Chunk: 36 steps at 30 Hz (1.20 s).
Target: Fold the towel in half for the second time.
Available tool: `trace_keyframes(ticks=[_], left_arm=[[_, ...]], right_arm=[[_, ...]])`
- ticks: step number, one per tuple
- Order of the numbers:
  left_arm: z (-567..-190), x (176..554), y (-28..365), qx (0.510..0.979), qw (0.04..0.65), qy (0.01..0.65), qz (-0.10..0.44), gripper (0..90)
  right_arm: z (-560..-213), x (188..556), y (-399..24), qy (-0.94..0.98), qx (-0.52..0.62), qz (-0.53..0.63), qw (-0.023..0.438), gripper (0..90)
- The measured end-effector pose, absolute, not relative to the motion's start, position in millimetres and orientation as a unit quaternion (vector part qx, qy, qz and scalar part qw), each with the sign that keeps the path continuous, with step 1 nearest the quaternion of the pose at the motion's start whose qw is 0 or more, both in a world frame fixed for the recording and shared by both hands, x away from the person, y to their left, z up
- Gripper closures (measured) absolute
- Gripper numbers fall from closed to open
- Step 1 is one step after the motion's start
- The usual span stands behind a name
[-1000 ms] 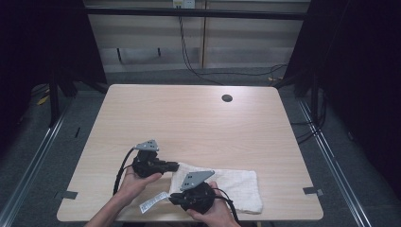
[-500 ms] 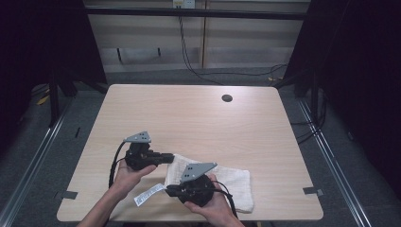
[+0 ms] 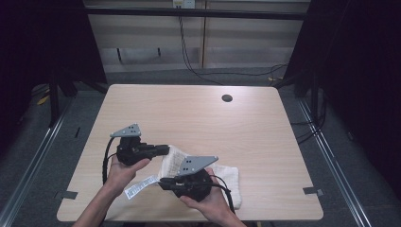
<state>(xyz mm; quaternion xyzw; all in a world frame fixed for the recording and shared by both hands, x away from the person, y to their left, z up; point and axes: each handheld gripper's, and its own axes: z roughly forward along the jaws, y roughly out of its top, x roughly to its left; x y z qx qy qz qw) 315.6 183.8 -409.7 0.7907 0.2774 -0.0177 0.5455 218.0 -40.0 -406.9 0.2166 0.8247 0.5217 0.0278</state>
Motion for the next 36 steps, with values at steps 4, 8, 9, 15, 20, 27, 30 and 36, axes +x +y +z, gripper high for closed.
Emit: trace_keyframes(ticks=[4, 8, 9, 15, 20, 27, 30, 36], left_arm=[[-403, 315, 187, 0.787, 0.553, 0.273, -0.011, 86.7], [-397, 314, 193, 0.788, 0.553, 0.272, -0.001, 86.7], [-396, 314, 195, 0.786, 0.554, 0.273, 0.0, 86.7], [-399, 316, 196, 0.793, 0.542, 0.279, 0.002, 86.6], [-412, 321, 182, 0.813, 0.513, 0.275, 0.006, 86.6], [-422, 329, 161, 0.822, 0.504, 0.264, -0.016, 86.5], [-421, 332, 157, 0.818, 0.507, 0.271, -0.015, 86.5], [-421, 337, 146, 0.815, 0.51, 0.276, -0.016, 86.5]], right_arm=[[-403, 216, -40, 0.822, 0.214, 0.527, 0.034, 85.5], [-399, 217, -40, 0.817, 0.211, 0.535, 0.037, 85.5], [-397, 217, -39, 0.817, 0.208, 0.537, 0.039, 85.5], [-395, 218, -41, 0.814, 0.208, 0.54, 0.042, 85.5], [-407, 225, -45, 0.817, 0.223, 0.531, 0.027, 85.5], [-415, 224, -52, 0.82, 0.239, 0.519, 0.026, 85.4], [-414, 225, -62, 0.811, 0.253, 0.527, 0.03, 85.4], [-408, 221, -78, 0.795, 0.275, 0.537, 0.064, 85.4]])
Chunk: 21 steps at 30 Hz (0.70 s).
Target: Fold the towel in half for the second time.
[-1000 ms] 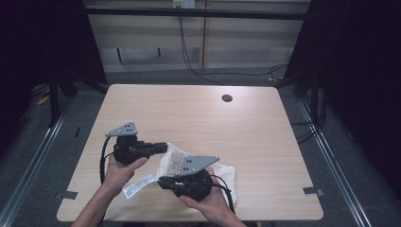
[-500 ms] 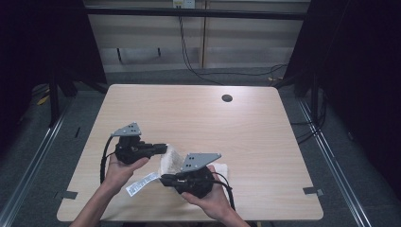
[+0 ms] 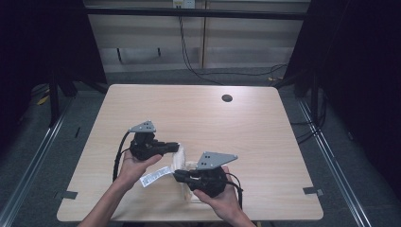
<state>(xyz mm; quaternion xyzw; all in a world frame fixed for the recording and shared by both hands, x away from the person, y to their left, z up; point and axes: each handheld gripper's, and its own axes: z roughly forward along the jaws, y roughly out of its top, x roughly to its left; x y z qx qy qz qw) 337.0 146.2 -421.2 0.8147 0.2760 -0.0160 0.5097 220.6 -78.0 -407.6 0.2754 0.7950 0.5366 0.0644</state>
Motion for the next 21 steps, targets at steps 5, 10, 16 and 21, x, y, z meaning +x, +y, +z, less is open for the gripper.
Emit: trace_keyframes(ticks=[5, 10, 16, 21], left_arm=[[-426, 343, 131, 0.818, 0.504, 0.276, -0.02, 86.5], [-433, 344, 115, 0.821, 0.5, 0.275, -0.028, 86.5], [-439, 339, 103, 0.832, 0.487, 0.263, -0.034, 86.5], [-443, 335, 94, 0.84, 0.478, 0.252, -0.04, 86.5]], right_arm=[[-412, 217, -84, 0.795, 0.287, 0.525, 0.101, 85.1], [-419, 216, -91, 0.792, 0.301, 0.52, 0.107, 85.1], [-423, 203, -106, 0.793, 0.31, 0.507, 0.131, 84.8], [-427, 194, -116, 0.79, 0.324, 0.502, 0.137, 84.9]])
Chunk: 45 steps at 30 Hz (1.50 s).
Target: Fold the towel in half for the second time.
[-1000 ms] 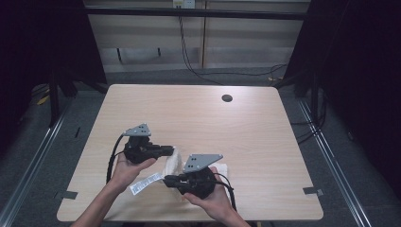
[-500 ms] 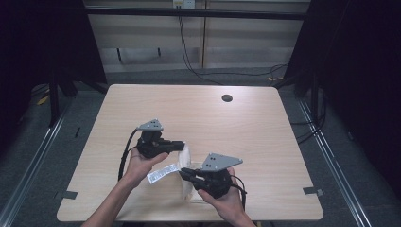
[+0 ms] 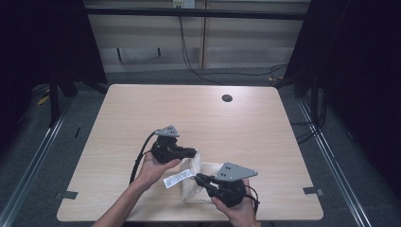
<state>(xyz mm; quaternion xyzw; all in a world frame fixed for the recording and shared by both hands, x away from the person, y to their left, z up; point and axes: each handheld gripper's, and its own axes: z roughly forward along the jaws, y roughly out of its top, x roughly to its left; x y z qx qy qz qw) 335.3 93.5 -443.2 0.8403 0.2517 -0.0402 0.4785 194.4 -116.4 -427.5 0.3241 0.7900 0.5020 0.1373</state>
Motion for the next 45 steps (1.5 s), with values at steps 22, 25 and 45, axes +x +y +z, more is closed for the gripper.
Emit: trace_keyframes(ticks=[22, 25, 45], left_arm=[[-466, 336, 69, 0.854, 0.451, 0.25, -0.062, 86.2], [-468, 334, 65, 0.859, 0.445, 0.245, -0.064, 86.2], [-482, 338, 37, 0.869, 0.43, 0.238, -0.067, 84.6]], right_arm=[[-453, 198, -137, 0.81, 0.349, 0.462, 0.09, 84.1], [-457, 198, -139, 0.811, 0.354, 0.457, 0.09, 84.1], [-476, 196, -155, 0.817, 0.397, 0.411, 0.083, 78.6]])
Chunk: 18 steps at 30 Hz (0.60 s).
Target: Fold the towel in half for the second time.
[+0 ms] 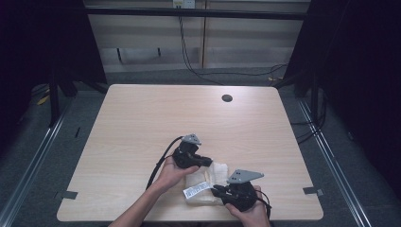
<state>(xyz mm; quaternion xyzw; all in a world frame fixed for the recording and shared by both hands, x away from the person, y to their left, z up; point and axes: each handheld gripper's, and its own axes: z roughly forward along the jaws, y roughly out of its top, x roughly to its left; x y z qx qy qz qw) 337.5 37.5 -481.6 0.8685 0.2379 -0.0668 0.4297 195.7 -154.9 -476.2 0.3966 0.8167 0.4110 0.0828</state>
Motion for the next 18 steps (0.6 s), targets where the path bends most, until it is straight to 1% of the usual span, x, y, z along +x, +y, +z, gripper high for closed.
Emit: trace_keyframes(ticks=[2, 4, 5, 8, 10, 12, 16, 18], left_arm=[[-484, 338, 34, 0.873, 0.422, 0.238, -0.061, 82.9], [-486, 339, 32, 0.869, 0.427, 0.241, -0.067, 79.8], [-486, 339, 31, 0.868, 0.428, 0.242, -0.068, 79.8], [-484, 338, 27, 0.868, 0.43, 0.238, -0.067, 77.9], [-483, 337, 24, 0.867, 0.434, 0.234, -0.067, 77.5], [-481, 337, 22, 0.868, 0.434, 0.23, -0.071, 77.4], [-481, 336, 16, 0.866, 0.442, 0.22, -0.081, 80.2], [-480, 335, 14, 0.866, 0.442, 0.218, -0.081, 80.2]], right_arm=[[-477, 196, -156, 0.818, 0.406, 0.398, 0.084, 74.6], [-479, 195, -159, 0.818, 0.415, 0.389, 0.085, 71.4], [-479, 194, -160, 0.819, 0.415, 0.386, 0.091, 69.9], [-478, 192, -163, 0.819, 0.416, 0.384, 0.097, 60.7], [-478, 189, -166, 0.819, 0.418, 0.38, 0.098, 56.9], [-479, 187, -169, 0.819, 0.425, 0.37, 0.11, 53.2], [-479, 186, -175, 0.81, 0.435, 0.378, 0.113, 49.7], [-476, 186, -176, 0.806, 0.436, 0.383, 0.117, 48.2]])
